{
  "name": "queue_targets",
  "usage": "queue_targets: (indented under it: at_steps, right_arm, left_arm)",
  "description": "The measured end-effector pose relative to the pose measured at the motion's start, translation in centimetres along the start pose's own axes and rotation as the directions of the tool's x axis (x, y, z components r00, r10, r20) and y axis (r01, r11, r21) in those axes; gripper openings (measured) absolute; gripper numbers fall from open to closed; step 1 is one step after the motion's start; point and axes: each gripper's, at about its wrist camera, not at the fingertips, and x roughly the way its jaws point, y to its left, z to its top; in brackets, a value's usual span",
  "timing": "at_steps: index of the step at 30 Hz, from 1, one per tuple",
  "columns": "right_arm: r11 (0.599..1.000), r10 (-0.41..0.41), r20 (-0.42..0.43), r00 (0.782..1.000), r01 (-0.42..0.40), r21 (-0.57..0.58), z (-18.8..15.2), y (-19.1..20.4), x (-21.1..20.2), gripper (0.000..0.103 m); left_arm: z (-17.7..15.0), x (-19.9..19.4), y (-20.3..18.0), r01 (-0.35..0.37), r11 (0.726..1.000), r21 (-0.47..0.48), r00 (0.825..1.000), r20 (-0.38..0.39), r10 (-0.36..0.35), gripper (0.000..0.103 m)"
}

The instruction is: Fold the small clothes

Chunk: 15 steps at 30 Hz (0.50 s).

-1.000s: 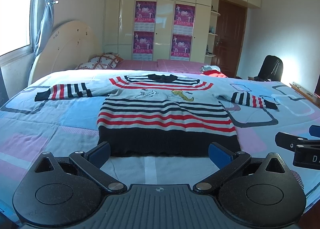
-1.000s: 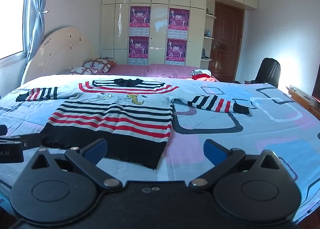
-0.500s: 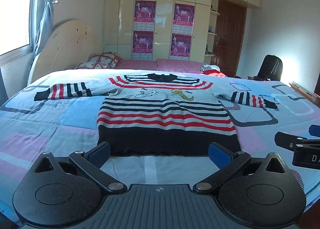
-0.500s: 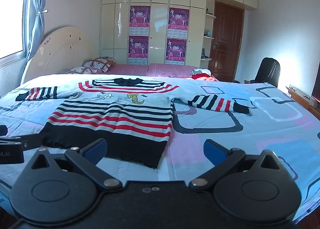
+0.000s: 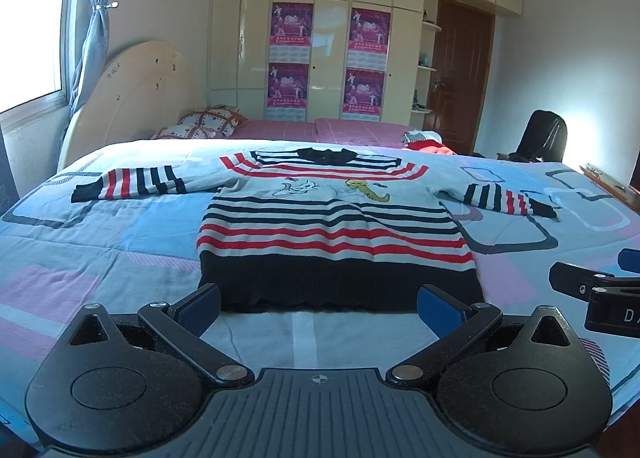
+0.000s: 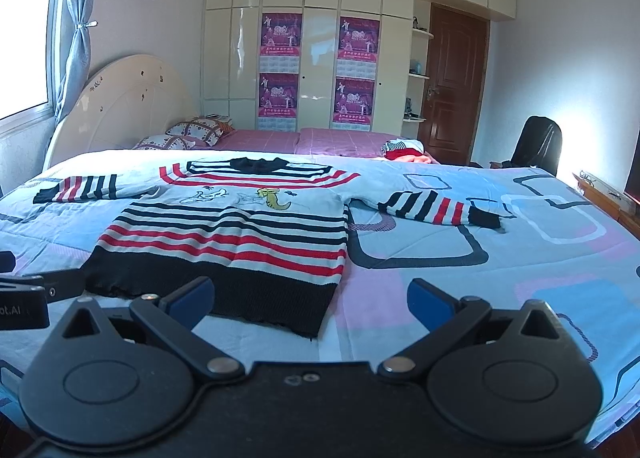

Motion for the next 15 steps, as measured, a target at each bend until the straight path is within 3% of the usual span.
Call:
queue_targets:
  at_steps: [15]
  right_arm:
    - [1.000,0.000,-0.001,1.000,0.000,-0.001,-0.02,0.08,-0.03,0.102]
  left_arm:
    - [-0.14,-0.17,0.07,-0.004,1.000,-0.001,1.000,0.001,0.004,0.103]
